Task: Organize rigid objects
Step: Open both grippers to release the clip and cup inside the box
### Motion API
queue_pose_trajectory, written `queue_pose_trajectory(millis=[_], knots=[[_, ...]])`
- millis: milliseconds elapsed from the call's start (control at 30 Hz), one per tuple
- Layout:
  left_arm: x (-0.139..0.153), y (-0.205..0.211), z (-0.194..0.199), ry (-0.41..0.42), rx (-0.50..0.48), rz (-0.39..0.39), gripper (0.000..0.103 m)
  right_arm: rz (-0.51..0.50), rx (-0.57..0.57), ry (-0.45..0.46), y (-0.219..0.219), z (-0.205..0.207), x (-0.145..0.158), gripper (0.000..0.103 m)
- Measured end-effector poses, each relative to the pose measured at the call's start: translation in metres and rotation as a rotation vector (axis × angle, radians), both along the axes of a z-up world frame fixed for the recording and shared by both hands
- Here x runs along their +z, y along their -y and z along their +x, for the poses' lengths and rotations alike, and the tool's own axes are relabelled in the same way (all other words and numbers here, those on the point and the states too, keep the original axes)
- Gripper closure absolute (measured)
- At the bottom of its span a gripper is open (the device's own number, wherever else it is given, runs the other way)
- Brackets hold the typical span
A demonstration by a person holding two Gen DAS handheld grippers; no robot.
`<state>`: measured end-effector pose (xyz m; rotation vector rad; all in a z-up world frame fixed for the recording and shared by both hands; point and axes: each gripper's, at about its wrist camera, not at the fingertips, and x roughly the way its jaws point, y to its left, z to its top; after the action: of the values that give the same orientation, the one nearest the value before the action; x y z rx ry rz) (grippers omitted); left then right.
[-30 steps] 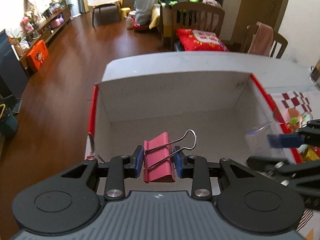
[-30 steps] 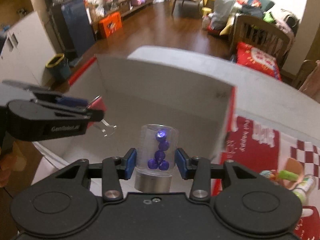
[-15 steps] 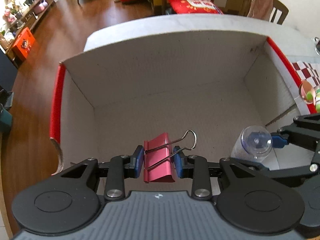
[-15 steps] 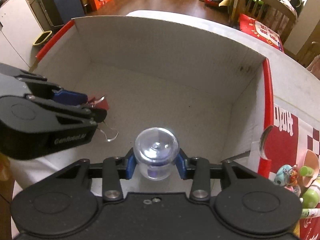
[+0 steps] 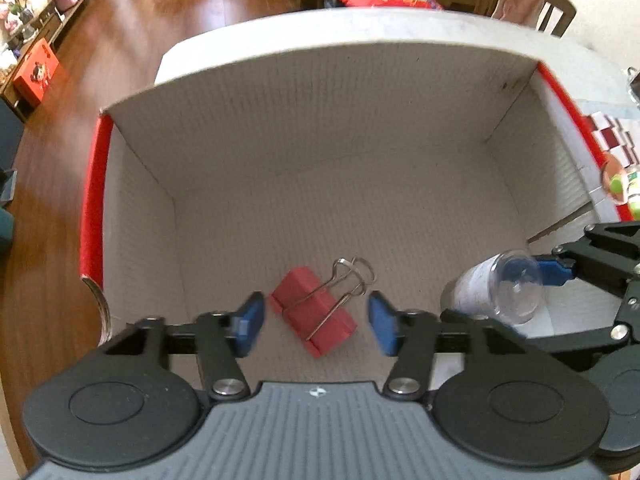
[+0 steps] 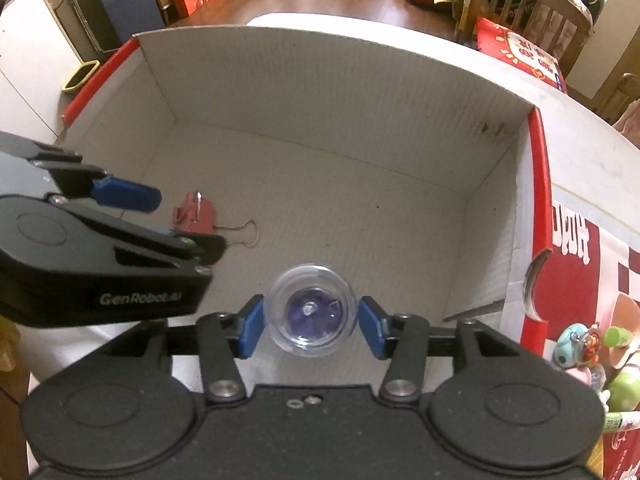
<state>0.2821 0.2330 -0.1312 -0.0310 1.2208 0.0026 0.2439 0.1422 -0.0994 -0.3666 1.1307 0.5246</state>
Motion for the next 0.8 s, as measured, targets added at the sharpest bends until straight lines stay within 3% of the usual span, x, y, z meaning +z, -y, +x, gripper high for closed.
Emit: queue_pose_trajectory(millis=[167,800], knots=[[0.007,0.004,-0.008,0.029,-0.006,0.03,0.043,0.029,0.0,0.012,0.007,-0.01,0.011,0.046],[0.064,0.01,-0.059,0.182,0.049,0.007,0.042,0.176,0.004,0.087,0.041,-0.042,0.074,0.026]])
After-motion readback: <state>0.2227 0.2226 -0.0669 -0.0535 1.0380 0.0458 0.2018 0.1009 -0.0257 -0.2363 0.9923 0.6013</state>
